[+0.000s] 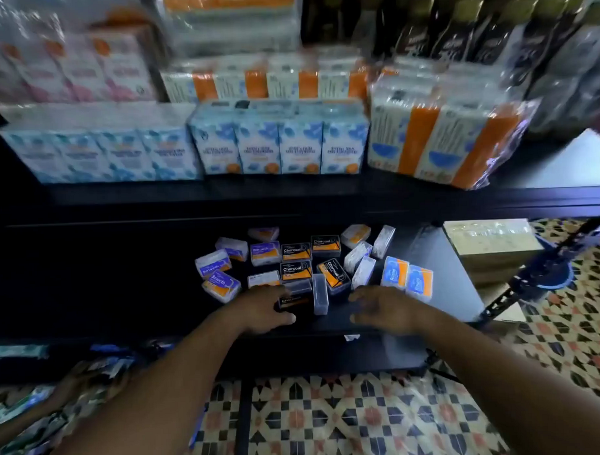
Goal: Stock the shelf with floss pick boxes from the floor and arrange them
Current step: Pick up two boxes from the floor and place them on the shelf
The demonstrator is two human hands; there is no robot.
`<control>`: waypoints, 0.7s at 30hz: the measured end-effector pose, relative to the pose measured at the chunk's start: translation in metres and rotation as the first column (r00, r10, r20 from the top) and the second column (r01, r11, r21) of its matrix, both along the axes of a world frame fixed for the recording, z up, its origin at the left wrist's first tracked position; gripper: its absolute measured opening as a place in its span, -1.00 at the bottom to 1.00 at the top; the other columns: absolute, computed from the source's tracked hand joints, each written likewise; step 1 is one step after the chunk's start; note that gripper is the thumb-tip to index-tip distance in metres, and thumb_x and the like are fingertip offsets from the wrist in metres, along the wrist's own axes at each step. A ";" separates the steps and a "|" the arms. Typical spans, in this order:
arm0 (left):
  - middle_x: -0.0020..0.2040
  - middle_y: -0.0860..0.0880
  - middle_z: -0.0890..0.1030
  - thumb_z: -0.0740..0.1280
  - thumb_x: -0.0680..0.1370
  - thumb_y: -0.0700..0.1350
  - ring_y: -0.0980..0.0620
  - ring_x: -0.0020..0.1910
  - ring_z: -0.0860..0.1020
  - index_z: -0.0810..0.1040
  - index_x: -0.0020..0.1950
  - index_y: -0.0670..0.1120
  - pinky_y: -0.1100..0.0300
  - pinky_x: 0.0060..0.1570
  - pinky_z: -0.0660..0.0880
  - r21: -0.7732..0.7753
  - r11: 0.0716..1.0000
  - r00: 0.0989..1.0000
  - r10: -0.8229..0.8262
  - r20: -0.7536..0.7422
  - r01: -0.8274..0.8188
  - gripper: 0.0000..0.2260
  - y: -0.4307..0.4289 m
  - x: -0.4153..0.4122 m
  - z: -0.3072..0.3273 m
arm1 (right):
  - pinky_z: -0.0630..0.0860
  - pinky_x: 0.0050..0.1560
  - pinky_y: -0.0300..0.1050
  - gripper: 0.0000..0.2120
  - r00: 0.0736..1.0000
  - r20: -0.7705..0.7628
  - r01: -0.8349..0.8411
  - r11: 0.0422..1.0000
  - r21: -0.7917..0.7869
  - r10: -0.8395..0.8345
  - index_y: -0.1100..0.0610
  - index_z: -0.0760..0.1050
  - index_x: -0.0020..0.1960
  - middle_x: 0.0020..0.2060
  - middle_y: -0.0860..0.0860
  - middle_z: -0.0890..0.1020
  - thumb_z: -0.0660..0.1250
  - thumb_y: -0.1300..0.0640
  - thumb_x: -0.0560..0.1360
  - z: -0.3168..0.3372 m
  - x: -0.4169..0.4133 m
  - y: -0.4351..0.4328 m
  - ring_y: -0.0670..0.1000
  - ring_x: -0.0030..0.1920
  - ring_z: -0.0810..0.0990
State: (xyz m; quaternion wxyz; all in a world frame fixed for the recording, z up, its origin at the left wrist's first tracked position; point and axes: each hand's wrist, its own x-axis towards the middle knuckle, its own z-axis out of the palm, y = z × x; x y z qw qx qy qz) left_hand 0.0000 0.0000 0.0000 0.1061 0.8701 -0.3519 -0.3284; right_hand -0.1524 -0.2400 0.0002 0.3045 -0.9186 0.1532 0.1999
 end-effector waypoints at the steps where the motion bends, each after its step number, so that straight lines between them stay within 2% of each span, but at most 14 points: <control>1: 0.50 -0.02 0.32 0.32 0.54 0.23 -0.04 0.42 0.38 0.21 0.55 0.11 0.15 0.28 0.37 -0.040 0.999 0.999 0.012 0.042 -0.010 -0.37 -0.002 0.002 -0.014 | 0.41 0.28 -0.11 -0.56 0.999 0.030 -0.012 1.000 -0.010 0.013 -0.02 0.49 0.33 0.27 -0.06 0.54 0.36 -0.17 0.50 -0.017 0.005 0.000 -0.03 0.24 0.53; 4: 0.51 -0.03 0.27 0.31 0.53 0.24 -0.06 0.41 0.35 0.16 0.54 0.17 0.08 0.31 0.39 -0.093 0.995 0.985 0.062 0.161 -0.048 -0.37 -0.009 0.015 -0.061 | 0.44 0.25 -0.12 -0.53 0.997 0.076 0.015 1.000 -0.020 -0.013 -0.03 0.55 0.26 0.27 -0.07 0.56 0.34 -0.24 0.44 -0.065 0.022 -0.003 -0.08 0.19 0.54; 8: 0.56 0.04 0.13 0.28 0.56 0.20 0.00 0.52 0.16 0.14 0.57 0.14 0.11 0.39 0.27 -0.224 0.969 0.942 0.166 0.293 -0.101 -0.37 -0.020 0.032 -0.120 | 0.55 0.10 -0.08 -0.55 0.971 0.196 0.132 0.991 0.035 -0.136 -0.23 0.48 0.22 0.08 -0.06 0.62 0.37 -0.24 0.34 -0.131 0.042 -0.011 -0.10 0.02 0.62; 12: 0.43 0.06 0.27 0.30 0.56 0.13 0.02 0.41 0.27 0.27 0.51 0.10 0.17 0.25 0.32 -0.391 0.920 0.884 0.193 0.425 -0.013 -0.47 -0.034 0.039 -0.168 | 0.57 0.02 -0.17 -0.69 0.914 0.365 0.174 0.984 0.037 -0.176 -0.22 0.52 0.17 0.02 -0.11 0.65 0.42 -0.07 0.44 -0.181 0.051 -0.019 -0.19 -0.07 0.63; 15: 0.32 0.00 0.40 0.37 0.53 0.05 -0.03 0.33 0.33 0.39 0.45 0.02 0.16 0.24 0.34 -0.534 0.845 0.812 0.287 0.508 0.036 -0.51 -0.042 0.041 -0.202 | 0.54 -0.03 -0.23 -0.78 0.807 0.553 0.246 0.969 0.006 -0.208 -0.17 0.57 0.11 -0.07 -0.14 0.67 0.40 -0.03 0.47 -0.210 0.053 -0.023 -0.24 -0.17 0.61; 17: 0.25 -0.03 0.45 0.41 0.51 0.01 -0.03 0.28 0.35 0.44 0.42 -0.01 0.13 0.23 0.37 -0.619 0.782 0.759 0.359 0.543 0.073 -0.52 -0.045 0.042 -0.221 | 0.54 -0.01 -0.22 -0.82 0.706 0.657 0.302 0.951 0.059 -0.265 -0.08 0.61 0.07 -0.11 -0.12 0.68 0.42 0.01 0.47 -0.226 0.052 -0.023 -0.21 -0.17 0.61; 19: 0.22 -0.02 0.46 0.42 0.51 -0.02 -0.02 0.25 0.35 0.46 0.40 0.00 0.13 0.20 0.37 -0.668 0.735 0.713 0.406 0.572 0.118 -0.53 -0.047 0.041 -0.232 | 0.56 0.00 -0.16 -0.85 0.631 0.720 0.334 0.939 0.085 -0.289 -0.04 0.63 0.04 -0.16 -0.15 0.67 0.42 0.02 0.47 -0.235 0.051 -0.018 -0.20 -0.18 0.60; 21: 0.22 -0.02 0.46 0.42 0.51 -0.02 -0.03 0.25 0.35 0.46 0.40 0.01 0.12 0.20 0.37 -0.692 0.708 0.697 0.426 0.576 0.139 -0.54 -0.047 0.041 -0.237 | 0.57 0.00 -0.10 -0.85 0.603 0.745 0.348 0.934 0.075 -0.284 -0.07 0.62 0.01 -0.21 -0.19 0.65 0.41 -0.06 0.47 -0.239 0.050 -0.014 -0.21 -0.21 0.58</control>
